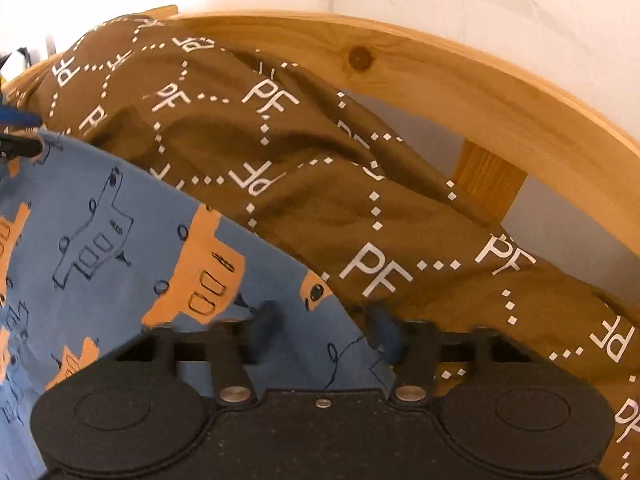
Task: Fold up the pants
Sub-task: 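Lift the cuffs with both grippers and fold them toward the waistband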
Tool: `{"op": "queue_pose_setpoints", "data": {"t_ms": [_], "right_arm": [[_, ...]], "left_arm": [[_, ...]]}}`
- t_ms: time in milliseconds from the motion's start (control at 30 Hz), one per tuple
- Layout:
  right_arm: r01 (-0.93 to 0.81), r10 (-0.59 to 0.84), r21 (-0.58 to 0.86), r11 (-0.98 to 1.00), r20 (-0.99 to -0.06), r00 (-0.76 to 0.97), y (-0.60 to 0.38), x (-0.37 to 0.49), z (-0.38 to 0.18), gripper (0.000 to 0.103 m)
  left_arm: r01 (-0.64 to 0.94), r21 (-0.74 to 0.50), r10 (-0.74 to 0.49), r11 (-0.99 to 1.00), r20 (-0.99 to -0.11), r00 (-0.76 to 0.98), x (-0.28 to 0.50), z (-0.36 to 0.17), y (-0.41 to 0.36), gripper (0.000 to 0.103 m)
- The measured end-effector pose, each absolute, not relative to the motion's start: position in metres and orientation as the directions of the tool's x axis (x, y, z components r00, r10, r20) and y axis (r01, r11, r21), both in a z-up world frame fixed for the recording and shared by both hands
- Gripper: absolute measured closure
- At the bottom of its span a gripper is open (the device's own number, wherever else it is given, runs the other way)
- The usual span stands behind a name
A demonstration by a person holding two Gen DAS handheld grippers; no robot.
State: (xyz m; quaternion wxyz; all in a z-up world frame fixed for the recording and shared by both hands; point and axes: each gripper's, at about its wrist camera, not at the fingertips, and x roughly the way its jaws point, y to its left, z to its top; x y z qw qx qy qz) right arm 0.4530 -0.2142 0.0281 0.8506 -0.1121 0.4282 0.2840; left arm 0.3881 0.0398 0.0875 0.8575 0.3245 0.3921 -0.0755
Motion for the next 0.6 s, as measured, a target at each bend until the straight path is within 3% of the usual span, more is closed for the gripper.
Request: {"op": "queue_pose_setpoints", "data": {"t_ms": [67, 167, 600], "right_arm": [[-0.573, 0.408, 0.094, 0.814, -0.795, 0.449, -0.214, 0.453, 0.029, 0.089], [-0.598, 0.398, 0.06, 0.8, -0.798, 0.452, -0.209, 0.446, 0.031, 0.098], [-0.597, 0.418, -0.037, 0.802, -0.68, 0.603, -0.241, 0.371, 0.082, 0.101]], "left_arm": [[0.388, 0.506, 0.129, 0.771, -0.719, 0.683, 0.387, 0.086, 0.038, 0.096], [0.375, 0.503, 0.129, 0.779, -0.713, 0.69, 0.383, 0.088, 0.037, 0.099], [0.34, 0.557, 0.073, 0.757, -0.59, 0.804, 0.323, 0.111, 0.032, 0.102]]}}
